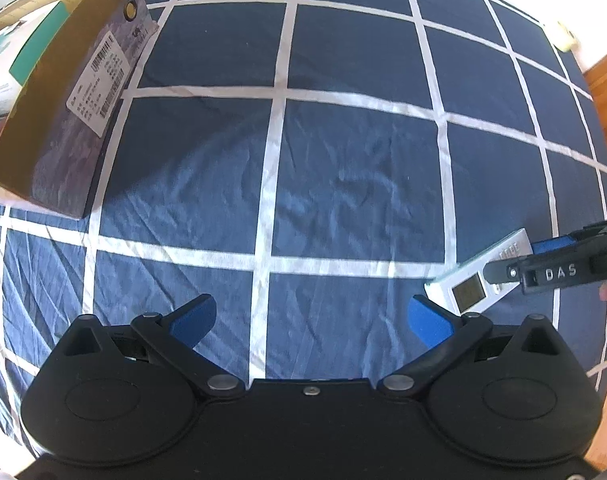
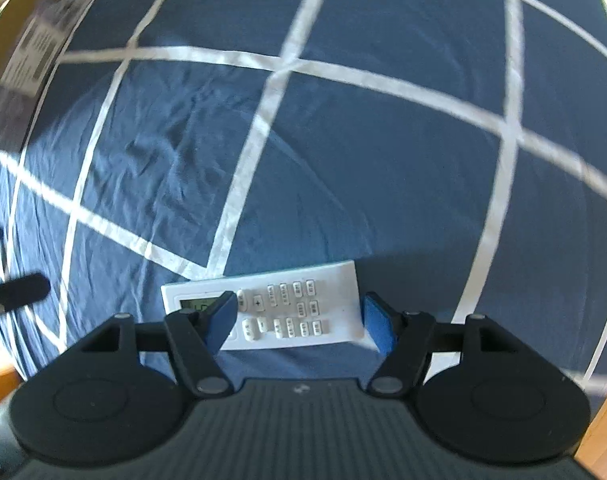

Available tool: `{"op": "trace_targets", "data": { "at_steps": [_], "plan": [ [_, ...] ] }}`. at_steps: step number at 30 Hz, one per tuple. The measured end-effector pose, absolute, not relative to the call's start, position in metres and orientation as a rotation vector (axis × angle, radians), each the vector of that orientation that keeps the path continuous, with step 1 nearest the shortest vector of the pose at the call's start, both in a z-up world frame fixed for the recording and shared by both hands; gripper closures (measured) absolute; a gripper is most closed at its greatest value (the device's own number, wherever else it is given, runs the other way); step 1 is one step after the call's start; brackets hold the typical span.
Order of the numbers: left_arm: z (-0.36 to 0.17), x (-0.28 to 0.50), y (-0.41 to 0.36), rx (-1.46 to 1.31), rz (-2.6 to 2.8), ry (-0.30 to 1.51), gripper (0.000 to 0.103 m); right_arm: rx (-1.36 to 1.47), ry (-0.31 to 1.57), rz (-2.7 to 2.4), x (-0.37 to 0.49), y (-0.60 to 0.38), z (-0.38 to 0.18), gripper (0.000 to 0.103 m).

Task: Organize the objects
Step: 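Close the right gripper on the white air-conditioner remote, then carry the remote with the right gripper into the cardboard box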

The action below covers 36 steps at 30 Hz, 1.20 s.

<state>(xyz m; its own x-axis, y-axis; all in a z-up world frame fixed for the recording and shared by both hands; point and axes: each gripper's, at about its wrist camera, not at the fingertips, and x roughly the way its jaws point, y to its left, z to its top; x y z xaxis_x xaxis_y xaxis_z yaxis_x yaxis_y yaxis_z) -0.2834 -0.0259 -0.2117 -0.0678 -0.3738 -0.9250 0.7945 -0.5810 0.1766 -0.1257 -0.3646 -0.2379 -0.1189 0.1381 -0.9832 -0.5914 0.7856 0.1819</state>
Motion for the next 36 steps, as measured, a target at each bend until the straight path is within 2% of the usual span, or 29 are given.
{"op": "trace_targets", "data": {
  "at_steps": [13, 30, 36],
  "plan": [
    [-0.237, -0.273, -0.022, 1.4, -1.779, 0.549, 0.0, -0.029, 1.609, 0.328, -0.168, -0.378, -0.24, 0.035],
    [-0.275, -0.322, -0.025, 1.472, -1.844, 0.597, 0.002, -0.024, 1.513, 0.396, -0.165, -0.384, -0.241, 0.036],
    [-0.28, -0.329, -0.033, 1.486, -1.852, 0.627, 0.009, -0.011, 1.513, 0.4, -0.165, -0.386, -0.241, 0.036]
  ]
}}
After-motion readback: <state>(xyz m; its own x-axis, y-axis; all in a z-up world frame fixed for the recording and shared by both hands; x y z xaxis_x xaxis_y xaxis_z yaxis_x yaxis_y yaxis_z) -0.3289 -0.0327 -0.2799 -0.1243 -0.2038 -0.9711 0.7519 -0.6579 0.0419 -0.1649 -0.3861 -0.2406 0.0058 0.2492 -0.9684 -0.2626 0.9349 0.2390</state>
